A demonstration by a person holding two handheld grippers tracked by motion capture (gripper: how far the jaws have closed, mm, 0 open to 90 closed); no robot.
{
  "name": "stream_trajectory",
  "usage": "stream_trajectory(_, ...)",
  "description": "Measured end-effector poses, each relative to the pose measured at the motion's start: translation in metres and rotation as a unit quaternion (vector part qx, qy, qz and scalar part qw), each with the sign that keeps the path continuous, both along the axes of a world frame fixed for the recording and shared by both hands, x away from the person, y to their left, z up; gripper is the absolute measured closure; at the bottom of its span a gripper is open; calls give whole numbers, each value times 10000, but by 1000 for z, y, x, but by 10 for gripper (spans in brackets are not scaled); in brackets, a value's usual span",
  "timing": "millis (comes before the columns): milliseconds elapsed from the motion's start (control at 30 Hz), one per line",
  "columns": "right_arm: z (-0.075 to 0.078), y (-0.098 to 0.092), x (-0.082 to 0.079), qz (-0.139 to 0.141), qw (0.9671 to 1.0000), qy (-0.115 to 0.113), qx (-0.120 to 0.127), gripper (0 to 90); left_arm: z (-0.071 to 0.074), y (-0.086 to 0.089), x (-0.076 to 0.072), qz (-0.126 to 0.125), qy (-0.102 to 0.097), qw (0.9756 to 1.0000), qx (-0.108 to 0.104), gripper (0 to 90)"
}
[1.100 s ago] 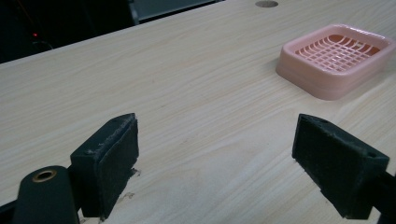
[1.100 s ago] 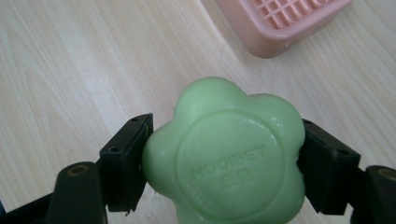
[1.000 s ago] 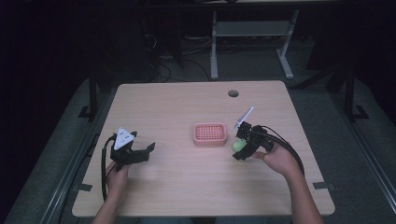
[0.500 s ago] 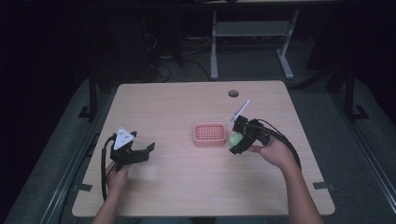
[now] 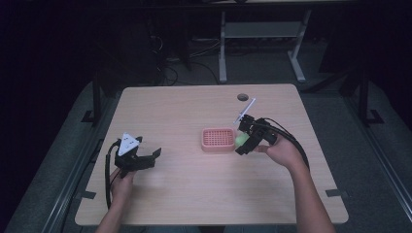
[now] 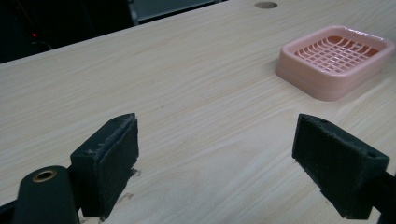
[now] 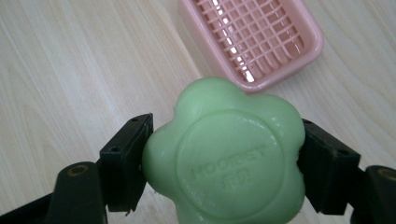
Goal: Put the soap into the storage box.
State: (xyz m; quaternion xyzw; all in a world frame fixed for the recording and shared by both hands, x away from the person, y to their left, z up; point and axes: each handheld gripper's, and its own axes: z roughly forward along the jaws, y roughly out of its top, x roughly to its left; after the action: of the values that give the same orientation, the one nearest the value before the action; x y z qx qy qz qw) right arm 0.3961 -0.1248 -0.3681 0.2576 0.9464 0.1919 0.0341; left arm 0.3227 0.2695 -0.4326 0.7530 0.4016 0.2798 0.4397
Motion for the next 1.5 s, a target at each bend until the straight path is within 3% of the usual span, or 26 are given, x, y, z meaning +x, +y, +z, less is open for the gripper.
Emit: stream_trajectory(1500,22,48,42,222,9996,-96,-113,260,2,3,-1,41,-16,10000,-70,143)
